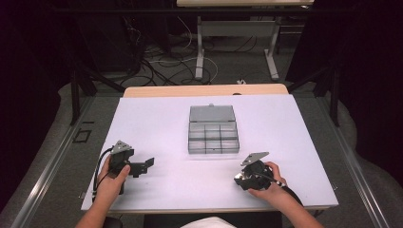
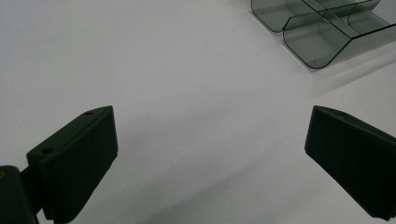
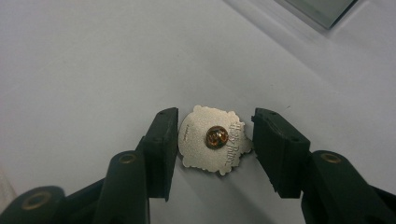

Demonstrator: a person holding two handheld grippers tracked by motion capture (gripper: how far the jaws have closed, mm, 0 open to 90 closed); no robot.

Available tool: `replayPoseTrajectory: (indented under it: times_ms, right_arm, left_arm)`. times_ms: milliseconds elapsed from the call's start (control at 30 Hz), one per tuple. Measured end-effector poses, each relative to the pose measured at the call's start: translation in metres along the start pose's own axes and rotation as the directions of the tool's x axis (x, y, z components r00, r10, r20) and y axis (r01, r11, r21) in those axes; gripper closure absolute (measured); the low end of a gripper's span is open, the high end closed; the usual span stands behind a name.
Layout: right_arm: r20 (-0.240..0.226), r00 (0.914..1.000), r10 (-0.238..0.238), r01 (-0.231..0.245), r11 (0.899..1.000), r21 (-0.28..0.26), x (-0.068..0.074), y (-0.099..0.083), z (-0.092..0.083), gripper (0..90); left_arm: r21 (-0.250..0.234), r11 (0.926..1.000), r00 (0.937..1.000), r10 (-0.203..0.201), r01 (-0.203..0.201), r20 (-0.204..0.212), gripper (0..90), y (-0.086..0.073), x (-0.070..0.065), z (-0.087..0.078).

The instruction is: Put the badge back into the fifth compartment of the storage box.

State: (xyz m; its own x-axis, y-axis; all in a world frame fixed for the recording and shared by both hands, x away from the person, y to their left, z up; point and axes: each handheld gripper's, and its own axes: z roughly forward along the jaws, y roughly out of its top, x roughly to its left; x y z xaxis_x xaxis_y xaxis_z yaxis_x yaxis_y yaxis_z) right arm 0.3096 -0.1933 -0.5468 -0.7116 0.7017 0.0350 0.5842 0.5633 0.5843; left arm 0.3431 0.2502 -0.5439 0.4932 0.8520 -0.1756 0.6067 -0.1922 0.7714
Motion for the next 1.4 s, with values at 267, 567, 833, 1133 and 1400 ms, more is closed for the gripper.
replayPoseTrajectory:
  times_ms: [267, 567, 833, 1133, 1400]
  right_arm:
    - [-0.002, 1.0, 0.008, -0.008, 1.0, -0.009, -0.0009, -0.0003, 0.0001, 51.0]
    - [-0.008, 0.9999, 0.013, -0.013, 1.0, -0.002, -0.0016, -0.0002, -0.0015, 51.0]
    - [0.0, 1.0, 0.006, -0.006, 1.0, -0.024, -0.001, 0.0001, -0.0018, 51.1]
    - [-0.005, 1.0, -0.003, 0.003, 0.999, -0.043, -0.0023, 0.0013, -0.0038, 51.2]
    - [-0.012, 0.9998, 0.018, -0.019, 0.999, -0.046, -0.0035, 0.0019, -0.0064, 53.7]
  left_arm:
    - [0.001, 1.0, 1.0, 0.0, 0.0, 0.0, 2.9, -0.0001, 0.0002, 0.0002]
    - [0.001, 1.0, 1.0, 0.0, 0.0, 0.0, 2.9, -0.0001, 0.0003, 0.0003]
    - [0.005, 1.0, 1.0, 0.005, -0.005, 0.0, 2.9, 0.0, 0.0008, -0.0001]
    - [0.005, 1.0, 1.0, 0.003, -0.003, 0.0, 2.9, -0.0001, 0.0006, 0.0001]
    - [0.004, 1.0, 1.0, 0.0, 0.0, 0.0, 2.9, -0.0001, 0.0003, 0.0004]
